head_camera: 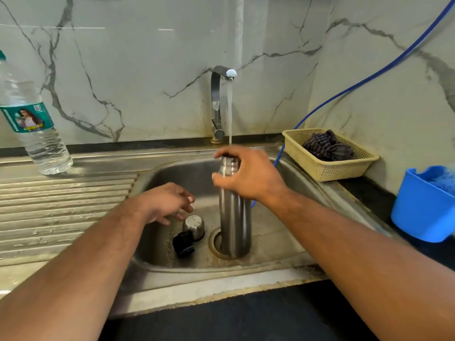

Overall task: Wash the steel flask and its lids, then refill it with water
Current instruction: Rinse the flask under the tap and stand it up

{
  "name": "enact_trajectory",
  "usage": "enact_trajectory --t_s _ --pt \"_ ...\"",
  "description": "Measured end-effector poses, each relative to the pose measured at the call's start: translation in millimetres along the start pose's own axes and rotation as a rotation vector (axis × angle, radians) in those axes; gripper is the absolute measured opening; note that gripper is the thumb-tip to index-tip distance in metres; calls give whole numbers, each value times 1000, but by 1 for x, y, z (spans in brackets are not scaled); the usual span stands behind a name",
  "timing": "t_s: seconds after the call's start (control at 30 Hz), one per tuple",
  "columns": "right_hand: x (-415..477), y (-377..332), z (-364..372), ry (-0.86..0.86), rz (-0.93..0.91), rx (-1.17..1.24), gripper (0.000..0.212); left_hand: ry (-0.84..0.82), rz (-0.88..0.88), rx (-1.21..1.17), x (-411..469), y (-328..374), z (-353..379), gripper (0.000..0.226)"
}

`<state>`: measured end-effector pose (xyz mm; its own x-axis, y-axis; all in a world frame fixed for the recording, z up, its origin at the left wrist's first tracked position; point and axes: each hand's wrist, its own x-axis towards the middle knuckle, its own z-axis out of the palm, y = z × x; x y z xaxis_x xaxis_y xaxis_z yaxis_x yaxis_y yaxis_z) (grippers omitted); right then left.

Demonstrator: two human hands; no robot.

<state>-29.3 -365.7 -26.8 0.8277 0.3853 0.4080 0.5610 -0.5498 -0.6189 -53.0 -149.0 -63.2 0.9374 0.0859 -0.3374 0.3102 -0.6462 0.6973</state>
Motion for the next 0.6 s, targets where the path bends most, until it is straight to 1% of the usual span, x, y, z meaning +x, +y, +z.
enact_trajectory --t_s 0.07,0.1,0.17,0.2,0.23,0.27,0.33,0.37,0.43,0.5,0.57,0.6 --pt "4 -1 -7 142 -24 81 44 -13 0 -34 3 -4 0 30" --pt "3 0 -8 148 -3 89 43 -23 -6 -45 4 -4 0 36" --pt "-1 3 2 29 57 32 42 -53 -42 -61 2 -4 0 48" --pt "-2 5 6 7 66 19 41 -79 -69 -61 0 -4 -1 55" --pt "-1 6 6 30 73 30 40 -114 -94 -55 -2 -4 -1 63" --pt "2 7 2 88 92 89 38 -157 -110 -54 -4 -5 -1 71" --pt "8 13 -10 266 189 306 33 -271 -104 -99 -10 -4 0 91" --pt "10 16 -15 349 266 443 31 -324 -81 -161 -12 -2 0 101" --pt "12 24 -16 437 421 670 29 -363 -23 -349 -17 4 -2 115" --pt "13 27 -14 445 531 833 27 -302 23 -541 -19 8 -8 113" --pt "16 31 -15 429 613 978 28 -175 47 -635 -19 11 -12 99" --pt "17 33 -15 406 654 997 27 -97 55 -669 -18 11 -14 87"
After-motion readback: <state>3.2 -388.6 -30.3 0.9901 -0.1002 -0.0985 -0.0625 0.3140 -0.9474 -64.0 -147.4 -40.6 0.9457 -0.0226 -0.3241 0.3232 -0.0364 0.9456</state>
